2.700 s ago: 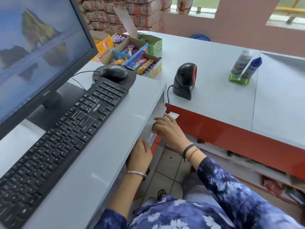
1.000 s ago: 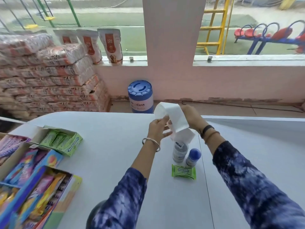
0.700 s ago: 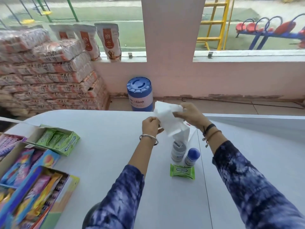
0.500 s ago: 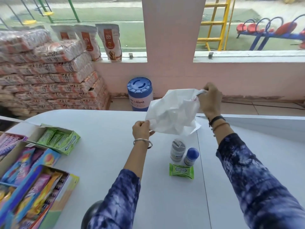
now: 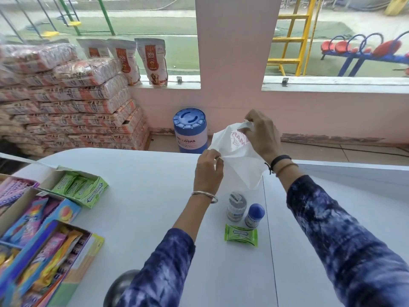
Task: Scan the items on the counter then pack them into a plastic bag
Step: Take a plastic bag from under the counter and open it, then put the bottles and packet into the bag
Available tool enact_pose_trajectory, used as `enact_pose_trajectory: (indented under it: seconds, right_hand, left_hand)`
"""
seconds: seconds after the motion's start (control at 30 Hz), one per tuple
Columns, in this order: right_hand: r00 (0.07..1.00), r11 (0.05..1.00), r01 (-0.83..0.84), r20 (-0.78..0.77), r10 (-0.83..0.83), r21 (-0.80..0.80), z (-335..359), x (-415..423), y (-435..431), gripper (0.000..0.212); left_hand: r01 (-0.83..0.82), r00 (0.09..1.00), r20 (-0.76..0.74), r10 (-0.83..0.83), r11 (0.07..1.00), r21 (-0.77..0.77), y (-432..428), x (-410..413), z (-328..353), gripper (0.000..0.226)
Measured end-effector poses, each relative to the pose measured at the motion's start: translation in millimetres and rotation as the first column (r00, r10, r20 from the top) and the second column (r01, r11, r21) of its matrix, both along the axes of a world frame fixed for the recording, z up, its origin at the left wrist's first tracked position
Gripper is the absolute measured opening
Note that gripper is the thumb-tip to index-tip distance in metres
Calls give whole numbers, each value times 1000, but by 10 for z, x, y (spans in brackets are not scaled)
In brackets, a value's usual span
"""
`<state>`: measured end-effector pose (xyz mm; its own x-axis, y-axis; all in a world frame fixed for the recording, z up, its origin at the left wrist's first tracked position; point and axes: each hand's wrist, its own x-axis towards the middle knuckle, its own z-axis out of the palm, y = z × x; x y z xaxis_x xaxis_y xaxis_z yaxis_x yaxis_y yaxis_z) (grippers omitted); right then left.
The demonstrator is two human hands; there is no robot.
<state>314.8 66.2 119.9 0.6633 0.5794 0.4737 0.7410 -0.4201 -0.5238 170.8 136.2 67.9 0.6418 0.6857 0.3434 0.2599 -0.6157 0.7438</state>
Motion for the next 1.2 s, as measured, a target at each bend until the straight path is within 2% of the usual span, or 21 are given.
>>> enact_pose_trajectory:
  seconds: [0.1, 0.17, 0.23, 0.3, 0.33, 0.4, 0.47, 0.53, 0.57, 0.6, 0.67, 0.73, 0.77, 0.83, 0.9, 0.97, 1.0, 1.03, 1.13, 1.17, 1.2]
  right_hand:
    - [983, 988, 137, 129, -127, -72, -74, -127, -75, 44]
    - [950, 955, 272, 194, -246, -119, -186, -277, -124, 54]
    - [969, 963, 247, 33, -245, -111, -274, -387, -132, 45]
    - [987, 993, 112, -114, -116, -44, -312, -407, -138, 33]
    - [991, 998, 66, -118, -67, -17, -315, -378, -148, 30]
    - [996, 999, 42, -82, -41, 2, -307, -251, -172, 31]
    - [989, 989, 137, -45, -140, -48, -291, -125, -208, 42]
    - [950, 944, 311, 73, -305, -107, -289, -88, -260, 56]
    - [937, 943, 327, 153, -314, -64, -299, -139, -271, 57]
    - [936, 967, 254, 243, -252, 24, -317, -225, -265, 50]
    - [939, 993, -84, 340, 53, 77, -389, -437, -226, 25]
    - [934, 947, -308, 160, 319, -94, -456, -470, -219, 17]
    - [944, 924, -311, 45, 328, -223, -480, -382, -234, 27]
    - [971, 823, -218, -31, 238, -524, -511, -98, -325, 56]
    - [971, 632, -42, 116, 207, -774, -493, 163, -428, 85]
    - [931, 485, 84, 242, 272, -871, -487, 258, -472, 90]
    - [924, 497, 74, 247, 292, -864, -486, 233, -467, 84]
    - [930, 570, 19, 223, 292, -822, -484, 169, -466, 75]
    - [952, 848, -217, 88, 294, -484, -423, -156, -512, 43]
    - [945, 872, -275, 54, 323, -404, -400, -296, -553, 35]
    - [934, 857, -319, 17, 356, -406, -388, -448, -599, 34]
  left_hand:
    - [-15, 1000, 8, 16, 988, -156, 21, 12, -15, 11]
    - [-27, 999, -30, 18, 945, -325, 15, 24, -11, 4]
    - [-10, 999, -32, -11, 804, -595, 19, 66, 34, 4]
    - [27, 992, -50, -115, 585, -810, 46, 98, 102, 6]
    - [54, 976, -66, -206, 527, -848, 69, 103, 102, 19]
    - [99, 947, -94, -308, 556, -826, 108, 91, 109, 31]
    - [102, 971, -48, -235, 587, -803, 196, 76, 100, 9]
    - [168, 982, 99, -161, 501, -849, 305, 75, 115, 7]
    - [221, 975, 178, -136, 466, -857, 344, 75, 131, 7]
    - [257, 966, 224, -125, 465, -847, 370, 82, 145, 6]
    - [291, 956, 263, -128, 496, -818, 386, 82, 161, 5]
    - [251, 967, 238, -94, 527, -812, 397, 64, 190, 4]
    - [217, 974, 213, -72, 546, -809, 432, 44, 185, 3]
    - [174, 983, 172, -56, 556, -813, 539, -32, 176, 3]
    - [169, 985, 149, -82, 564, -808, 631, -108, 150, 4]
    - [174, 985, 139, -105, 557, -812, 630, -148, 114, 4]
    - [175, 985, 145, -98, 546, -820, 606, -148, 92, 3]
    - [173, 985, 151, -85, 528, -831, 574, -144, 64, 4]
    - [194, 981, 176, -81, 438, -878, 504, -142, -18, 9]
    - [206, 979, 186, -89, 416, -886, 490, -145, -47, 11]
    - [215, 977, 194, -93, 395, -893, 474, -153, -66, 12]
